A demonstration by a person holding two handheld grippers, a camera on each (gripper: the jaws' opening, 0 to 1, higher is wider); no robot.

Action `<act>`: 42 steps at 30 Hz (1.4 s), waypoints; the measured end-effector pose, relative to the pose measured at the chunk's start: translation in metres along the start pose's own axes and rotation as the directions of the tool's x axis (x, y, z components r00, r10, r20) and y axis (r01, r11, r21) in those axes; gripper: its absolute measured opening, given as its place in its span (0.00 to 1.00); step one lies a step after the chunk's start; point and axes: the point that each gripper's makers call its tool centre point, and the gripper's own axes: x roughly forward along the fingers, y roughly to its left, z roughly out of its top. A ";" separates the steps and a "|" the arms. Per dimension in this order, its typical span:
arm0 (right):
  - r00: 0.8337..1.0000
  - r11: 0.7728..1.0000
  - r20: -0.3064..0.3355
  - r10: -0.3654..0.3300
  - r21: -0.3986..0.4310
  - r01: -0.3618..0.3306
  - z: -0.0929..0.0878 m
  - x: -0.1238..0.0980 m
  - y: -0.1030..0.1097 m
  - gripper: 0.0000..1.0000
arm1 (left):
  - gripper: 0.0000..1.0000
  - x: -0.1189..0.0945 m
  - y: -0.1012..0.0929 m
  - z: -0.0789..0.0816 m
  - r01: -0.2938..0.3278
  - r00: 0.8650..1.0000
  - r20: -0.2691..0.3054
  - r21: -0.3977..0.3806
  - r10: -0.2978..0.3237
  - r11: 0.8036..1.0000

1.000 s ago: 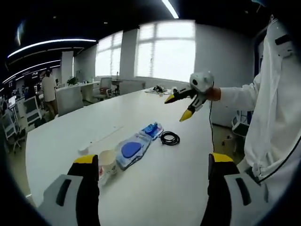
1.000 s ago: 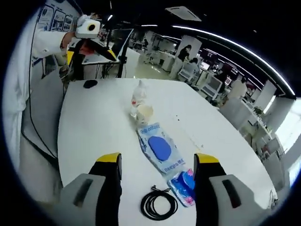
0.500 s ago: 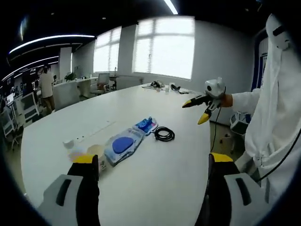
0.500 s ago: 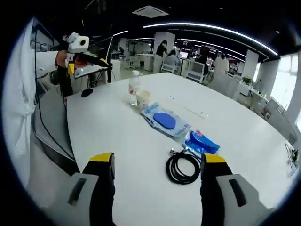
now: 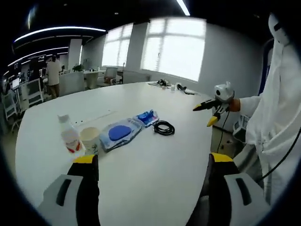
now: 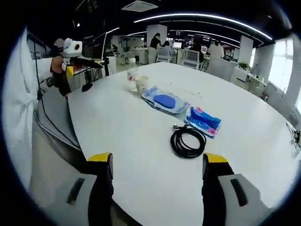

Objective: Arrange the tabletop items into an orderly group along one side of the table until the central work area is clear of visible clutter.

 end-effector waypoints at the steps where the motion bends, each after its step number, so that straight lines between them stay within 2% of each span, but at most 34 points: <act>1: 1.000 1.000 0.001 0.001 0.001 -0.001 0.000 0.000 0.000 0.79 | 1.00 0.000 0.001 -0.003 -0.005 1.000 -0.004 -0.003 0.005 1.000; 4: 1.000 1.000 0.000 0.006 0.020 -0.006 -0.003 0.002 -0.002 0.80 | 1.00 0.000 0.006 -0.017 -0.024 1.000 -0.014 -0.030 0.024 0.999; 7: 1.000 1.000 -0.024 0.009 0.005 -0.009 -0.009 0.005 -0.002 0.78 | 1.00 0.004 0.010 -0.035 -0.033 0.998 -0.045 -0.043 0.031 0.999; 12: 1.000 1.000 -0.030 0.011 0.006 -0.011 -0.012 0.005 0.000 0.78 | 1.00 0.010 0.014 -0.062 -0.043 0.993 -0.110 -0.069 0.035 0.997; 19: 0.999 1.000 -0.037 0.016 0.019 -0.015 -0.017 0.007 0.002 0.78 | 1.00 0.007 0.013 -0.062 -0.043 0.994 -0.102 -0.094 0.033 0.995; 42: 0.999 1.000 -0.041 0.016 0.003 -0.016 -0.013 0.012 -0.001 0.77 | 1.00 0.003 0.016 -0.057 -0.042 0.996 -0.078 -0.093 0.034 0.995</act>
